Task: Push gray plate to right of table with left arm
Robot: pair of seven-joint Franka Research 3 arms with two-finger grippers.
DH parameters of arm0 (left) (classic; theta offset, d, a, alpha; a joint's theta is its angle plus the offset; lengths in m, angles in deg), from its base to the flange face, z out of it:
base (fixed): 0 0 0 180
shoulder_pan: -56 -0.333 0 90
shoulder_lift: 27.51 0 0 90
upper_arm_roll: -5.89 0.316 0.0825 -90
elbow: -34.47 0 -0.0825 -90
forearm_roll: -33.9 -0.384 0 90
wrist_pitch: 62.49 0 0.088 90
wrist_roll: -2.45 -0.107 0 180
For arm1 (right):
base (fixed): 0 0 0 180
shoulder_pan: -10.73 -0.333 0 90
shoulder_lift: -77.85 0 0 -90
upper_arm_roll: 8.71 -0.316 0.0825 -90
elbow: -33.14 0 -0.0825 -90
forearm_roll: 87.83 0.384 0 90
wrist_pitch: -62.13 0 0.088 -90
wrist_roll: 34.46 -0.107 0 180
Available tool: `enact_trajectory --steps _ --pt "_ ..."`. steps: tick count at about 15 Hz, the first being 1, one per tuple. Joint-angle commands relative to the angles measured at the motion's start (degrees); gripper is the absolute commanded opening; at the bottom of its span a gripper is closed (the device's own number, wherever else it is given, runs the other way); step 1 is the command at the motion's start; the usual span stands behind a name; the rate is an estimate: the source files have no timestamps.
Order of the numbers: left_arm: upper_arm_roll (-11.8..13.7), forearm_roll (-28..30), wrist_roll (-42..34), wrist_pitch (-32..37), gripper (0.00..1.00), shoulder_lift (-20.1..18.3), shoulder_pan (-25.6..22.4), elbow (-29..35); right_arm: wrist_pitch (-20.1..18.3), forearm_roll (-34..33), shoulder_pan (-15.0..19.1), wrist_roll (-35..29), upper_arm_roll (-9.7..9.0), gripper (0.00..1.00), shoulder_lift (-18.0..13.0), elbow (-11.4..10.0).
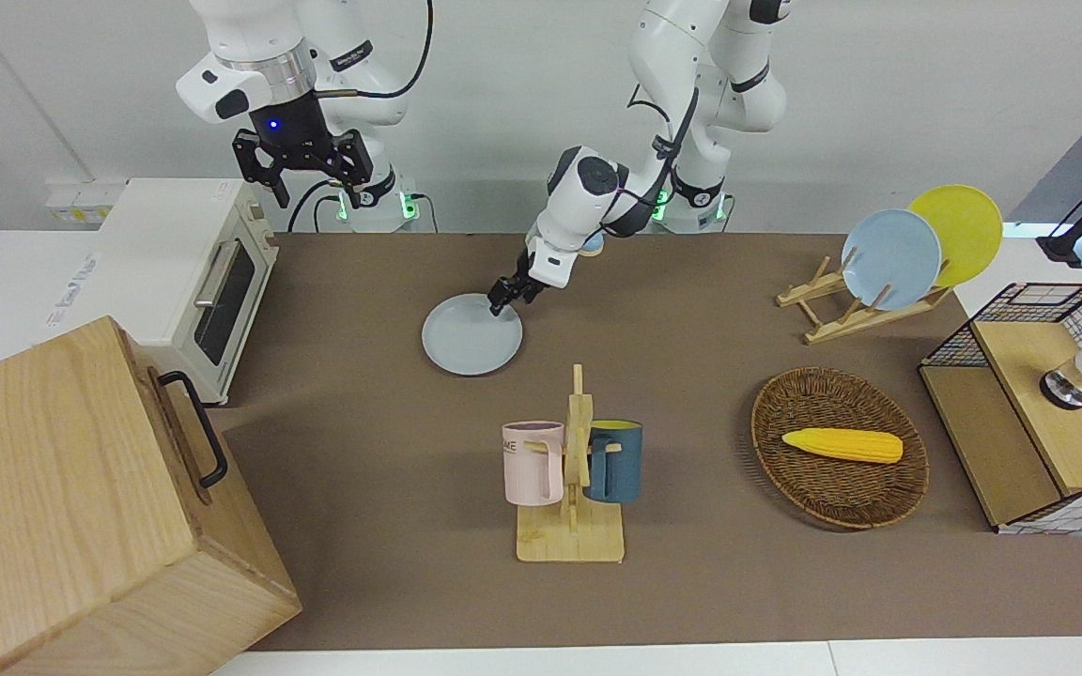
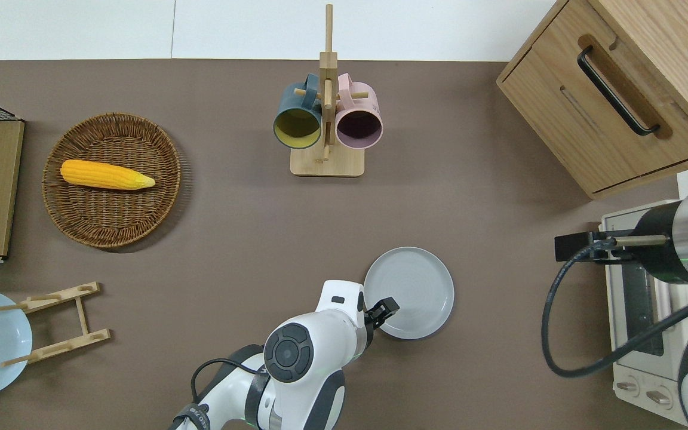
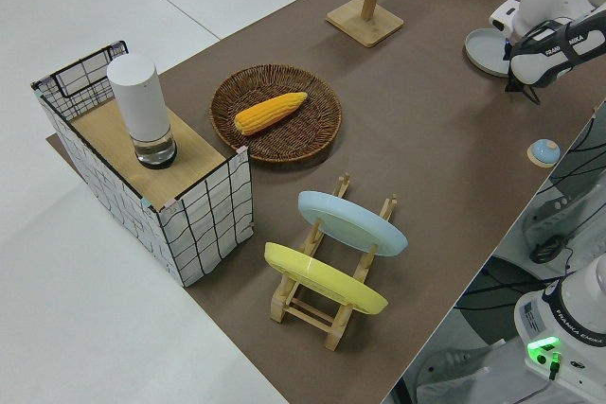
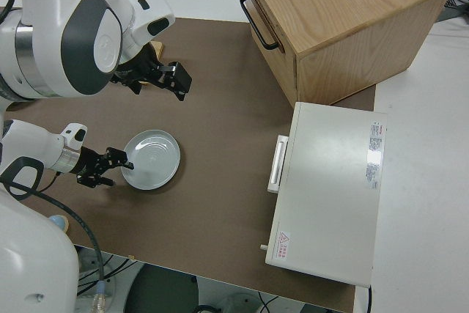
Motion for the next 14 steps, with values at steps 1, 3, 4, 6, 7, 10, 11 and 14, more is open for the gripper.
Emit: enact_trajectory --steps 1,3,4,6,7,10,11,14 --pt "0.84 0.11 -2.58 3.11 0.98 -2.27 -1.1 0.59 0.01 1.23 1.41 -0.59 -0.84 0.996 -1.57 -1.56" --pt "2.24 0.03 -4.95 4.79 0.98 -3.07 -1.71 0.59 0.01 1.23 1.41 -0.59 -0.84 0.996 -1.57 -1.56" --pt "3.21 0.03 -6.18 6.36 0.98 -3.59 -1.89 0.5 0.01 1.23 1.41 -0.59 -0.84 0.996 -1.57 -1.56" --pt "5.15 0.03 -10.04 10.31 0.98 -5.0 -3.03 0.32 0.01 1.23 1.41 -0.59 -0.84 0.996 -1.57 -1.56" --pt "6.11 0.03 -12.41 12.68 0.98 -5.87 -3.82 0.32 0.01 1.23 1.41 -0.59 -0.84 0.996 -1.57 -1.56" --pt "9.1 -0.06 -18.39 18.4 0.98 -8.07 -5.67 0.15 0.01 1.23 1.41 -0.59 -0.84 0.996 -1.57 -1.56" --pt "10.42 -0.67 -20.24 20.33 0.98 -8.78 -6.02 -0.03 0.01 1.23 1.41 -0.59 -0.84 0.996 -1.57 -1.56" --pt "13.49 -8.82 -25.16 28.5 0.98 -10.62 -10.23 -2.13 0.01 1.23 1.41 -0.59 -0.84 0.996 -1.57 -1.56"
